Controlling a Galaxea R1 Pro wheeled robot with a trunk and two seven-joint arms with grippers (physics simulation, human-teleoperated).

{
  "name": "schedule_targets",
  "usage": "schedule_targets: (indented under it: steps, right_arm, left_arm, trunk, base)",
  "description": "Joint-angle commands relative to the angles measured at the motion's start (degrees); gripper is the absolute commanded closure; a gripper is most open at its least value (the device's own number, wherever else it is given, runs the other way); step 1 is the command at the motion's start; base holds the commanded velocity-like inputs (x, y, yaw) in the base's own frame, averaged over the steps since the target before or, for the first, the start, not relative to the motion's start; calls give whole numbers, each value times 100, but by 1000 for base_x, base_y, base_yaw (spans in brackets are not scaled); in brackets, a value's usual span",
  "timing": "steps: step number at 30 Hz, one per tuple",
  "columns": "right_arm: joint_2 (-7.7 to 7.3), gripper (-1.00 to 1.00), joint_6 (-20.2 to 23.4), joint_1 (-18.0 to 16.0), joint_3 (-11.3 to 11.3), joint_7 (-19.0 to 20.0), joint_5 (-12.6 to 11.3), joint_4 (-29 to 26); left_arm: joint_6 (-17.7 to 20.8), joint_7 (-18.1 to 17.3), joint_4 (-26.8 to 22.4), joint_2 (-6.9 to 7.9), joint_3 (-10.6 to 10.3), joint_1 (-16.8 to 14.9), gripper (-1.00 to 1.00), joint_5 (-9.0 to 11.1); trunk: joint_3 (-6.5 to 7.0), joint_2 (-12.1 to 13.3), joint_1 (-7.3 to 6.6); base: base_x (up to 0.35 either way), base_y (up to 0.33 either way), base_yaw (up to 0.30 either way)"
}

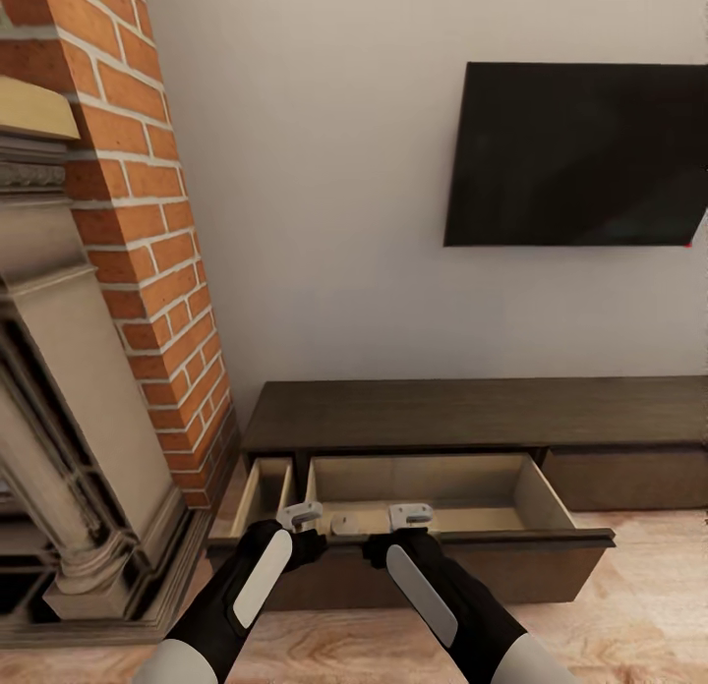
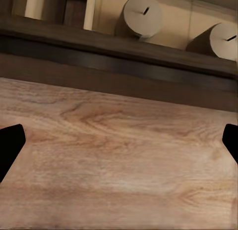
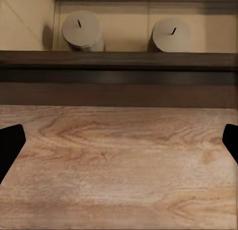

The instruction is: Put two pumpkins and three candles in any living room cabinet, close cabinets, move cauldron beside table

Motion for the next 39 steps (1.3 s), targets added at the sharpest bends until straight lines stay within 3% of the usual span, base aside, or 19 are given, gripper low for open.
schedule_targets:
  steps: [1, 12, 31, 35, 39]
  right_arm:
    - [-3, -100, 4, -6, 14, -58, -56, -6]
    - [4, -100, 3, -6, 14, -73, -52, 1]
    - [1, -100, 11, -6, 14, -71, -59, 41]
    - [0, -100, 11, -6, 17, -73, -62, 54]
    - [-3, -100, 4, -6, 33, -110, -42, 62]
  left_arm:
    - [6, 59, -7, 2, -12, -3, -100, 58]
    - [6, 66, -7, 3, -5, -3, -100, 55]
    - [19, 88, 46, 62, 34, -3, -100, 19]
    - [19, 93, 201, 218, 50, -3, -100, 26]
    - [-77, 57, 1030, 495, 61, -3, -100, 45]
  trunk:
    - [13, 39, -26]
    - [210, 480, -267]
    - [533, 1242, -685]
    - [594, 1402, -773]
    - [655, 1563, -860]
  base:
    - [-155, 1, 0]
    - [-71, 15, 22]
    - [-248, 123, 259]
    - [-255, 133, 272]
    - [-229, 91, 272]
